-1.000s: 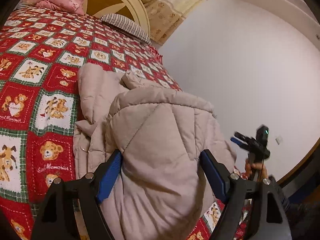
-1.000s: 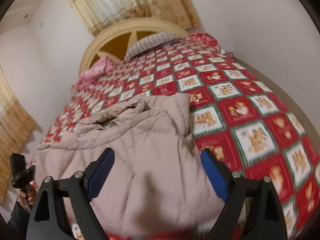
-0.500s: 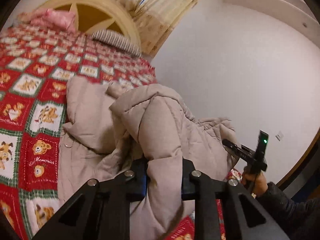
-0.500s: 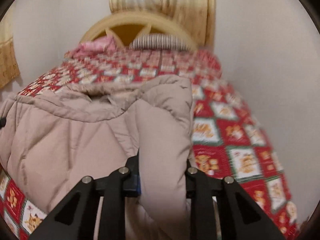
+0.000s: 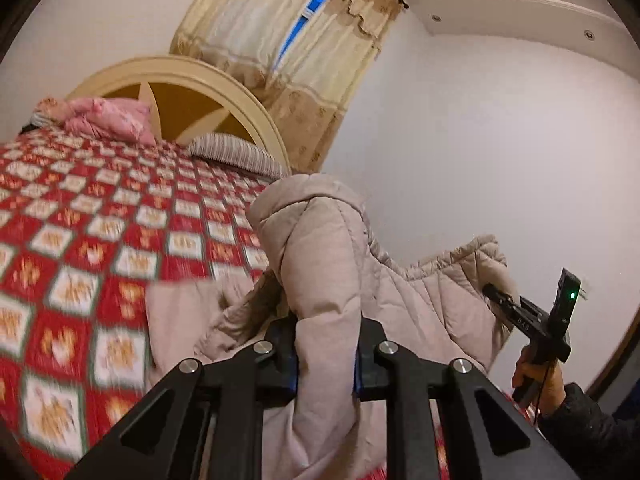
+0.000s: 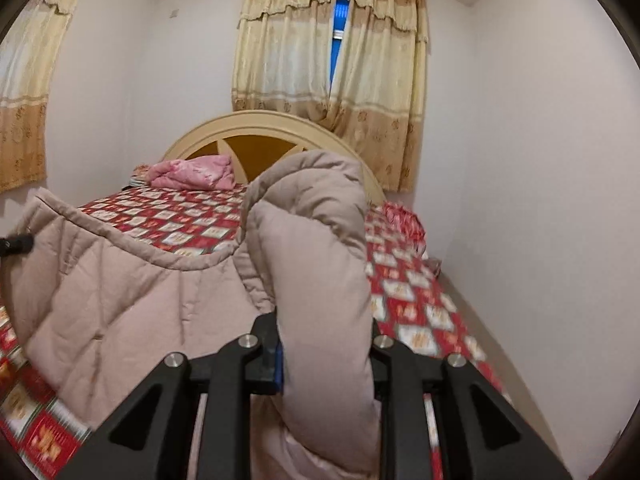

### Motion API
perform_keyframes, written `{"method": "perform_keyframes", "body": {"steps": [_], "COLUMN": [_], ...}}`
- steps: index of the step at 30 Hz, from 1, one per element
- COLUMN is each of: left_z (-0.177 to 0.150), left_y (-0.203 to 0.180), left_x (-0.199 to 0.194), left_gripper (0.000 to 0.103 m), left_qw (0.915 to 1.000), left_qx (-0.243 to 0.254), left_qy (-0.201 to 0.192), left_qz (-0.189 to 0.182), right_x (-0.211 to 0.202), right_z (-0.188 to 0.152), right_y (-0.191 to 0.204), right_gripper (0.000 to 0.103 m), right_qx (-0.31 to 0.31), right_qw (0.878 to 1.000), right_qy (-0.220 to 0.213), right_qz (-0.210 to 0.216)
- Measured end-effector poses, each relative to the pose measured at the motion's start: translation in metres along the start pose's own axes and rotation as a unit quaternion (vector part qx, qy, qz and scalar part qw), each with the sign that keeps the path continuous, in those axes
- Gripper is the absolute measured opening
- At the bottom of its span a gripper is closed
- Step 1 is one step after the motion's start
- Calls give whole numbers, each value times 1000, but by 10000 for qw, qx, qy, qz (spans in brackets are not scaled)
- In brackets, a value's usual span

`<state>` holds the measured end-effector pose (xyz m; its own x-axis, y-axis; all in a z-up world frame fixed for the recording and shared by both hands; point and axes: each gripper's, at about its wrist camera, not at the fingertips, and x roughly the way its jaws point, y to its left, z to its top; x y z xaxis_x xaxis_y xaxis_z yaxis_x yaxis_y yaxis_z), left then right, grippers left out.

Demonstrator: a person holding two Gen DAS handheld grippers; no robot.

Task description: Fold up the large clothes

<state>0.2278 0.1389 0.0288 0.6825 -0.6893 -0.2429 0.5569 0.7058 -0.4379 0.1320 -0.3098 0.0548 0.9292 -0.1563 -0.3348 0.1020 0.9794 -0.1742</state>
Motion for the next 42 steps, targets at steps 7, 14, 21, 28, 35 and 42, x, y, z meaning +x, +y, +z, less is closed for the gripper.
{"method": "perform_keyframes", "body": {"steps": [7,14,21,28,35,42], "left_z": [20,-46,-48,-52,-53,-53], "left_y": [53,98,120,111,110,109], "left_x": [115,188,208,218,219,219], "left_gripper": [18,30,45,49,49,49], "left_qw": [9921,9610,9528,9405,9373,9359], "left_qx": [-178,-171,-502,-318,-277,-240], "left_qy": [440,983,1154,1412,1446,1426], "left_qz": [1160,2578,2762,3073,3158,3213], "right_x": [128,241,252,258,166,112], "right_z": [11,-66,-88,-99,-65,-17], "right_y": [-18,-17,-41,-58,-57,53], "right_gripper": [25,43,64,79,41,14], "right_qx": [268,418,1150,1843,1674,817], "right_qw": [9971,9827,9706,9499,9693,9918], "right_qy": [464,1710,2082,2521,1468,910], "right_qz": [-545,-569,-353,-84,-1048,369]}}
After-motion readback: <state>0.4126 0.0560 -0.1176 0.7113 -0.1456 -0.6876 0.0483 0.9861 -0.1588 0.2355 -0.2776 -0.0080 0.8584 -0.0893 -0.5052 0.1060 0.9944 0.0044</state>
